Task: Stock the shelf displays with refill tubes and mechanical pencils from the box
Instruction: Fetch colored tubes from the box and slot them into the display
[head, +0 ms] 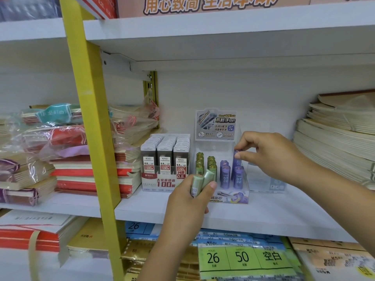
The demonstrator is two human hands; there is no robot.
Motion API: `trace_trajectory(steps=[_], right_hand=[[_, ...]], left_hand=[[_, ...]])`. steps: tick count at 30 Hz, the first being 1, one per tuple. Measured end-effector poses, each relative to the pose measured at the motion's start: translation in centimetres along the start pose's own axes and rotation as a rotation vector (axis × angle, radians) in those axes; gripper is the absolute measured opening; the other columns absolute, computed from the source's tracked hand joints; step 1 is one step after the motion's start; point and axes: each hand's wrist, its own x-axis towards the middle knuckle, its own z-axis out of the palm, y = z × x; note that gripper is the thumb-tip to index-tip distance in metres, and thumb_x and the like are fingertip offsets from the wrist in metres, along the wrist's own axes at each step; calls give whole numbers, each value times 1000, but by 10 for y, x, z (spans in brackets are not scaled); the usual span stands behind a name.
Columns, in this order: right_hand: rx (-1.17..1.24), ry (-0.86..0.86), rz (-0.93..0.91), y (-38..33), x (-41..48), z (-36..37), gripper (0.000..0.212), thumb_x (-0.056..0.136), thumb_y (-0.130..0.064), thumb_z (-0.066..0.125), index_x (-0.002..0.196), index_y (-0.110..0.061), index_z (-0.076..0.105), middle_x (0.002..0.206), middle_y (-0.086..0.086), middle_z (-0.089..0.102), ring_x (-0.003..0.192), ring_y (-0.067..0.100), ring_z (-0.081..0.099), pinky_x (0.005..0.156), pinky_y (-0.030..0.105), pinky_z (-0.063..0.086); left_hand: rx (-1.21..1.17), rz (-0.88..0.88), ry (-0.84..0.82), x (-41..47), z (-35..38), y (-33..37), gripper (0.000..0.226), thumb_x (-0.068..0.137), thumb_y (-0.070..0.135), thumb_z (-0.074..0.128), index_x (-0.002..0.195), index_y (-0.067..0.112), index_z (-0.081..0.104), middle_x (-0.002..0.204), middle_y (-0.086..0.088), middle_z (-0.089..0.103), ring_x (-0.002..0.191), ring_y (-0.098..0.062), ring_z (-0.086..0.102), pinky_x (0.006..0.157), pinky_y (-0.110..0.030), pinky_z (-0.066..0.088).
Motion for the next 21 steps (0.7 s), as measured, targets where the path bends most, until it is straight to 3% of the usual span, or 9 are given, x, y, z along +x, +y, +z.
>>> trace_trajectory(steps=[6,11,16,21], right_hand=[[-59,-21,-39,-3,1,-2,15,82,-38,72,77,-42,59,81,-33,63,71,-18,51,58,16,32],[-57,-69,-49,-4,7,-8,22,80,-36,75,69,-41,57,81,-30,65,71,-8,55,67,28,44],[51,-127,-53,0,12,-8,21,78,-26,79,70,-36,63,75,-28,68,67,-18,53,58,5,35],[-33,-88,-69,2,6,0,21,79,-34,76,70,-43,59,80,-29,66,77,-19,53,60,11,33]], left_hand=[[1,-5,4,1,0,-1,13,92,44,64,82,37,65,57,12,58,45,2,50,44,-9,36],[0,-7,1,1,0,-2,14,92,44,65,82,35,65,56,12,57,44,2,49,44,-10,36],[1,0,-6,1,-1,-1,14,93,44,64,81,36,65,55,14,57,44,2,50,44,-10,37],[-3,-2,-3,2,0,-2,16,92,43,65,81,32,66,55,11,57,45,2,50,44,-9,37]])
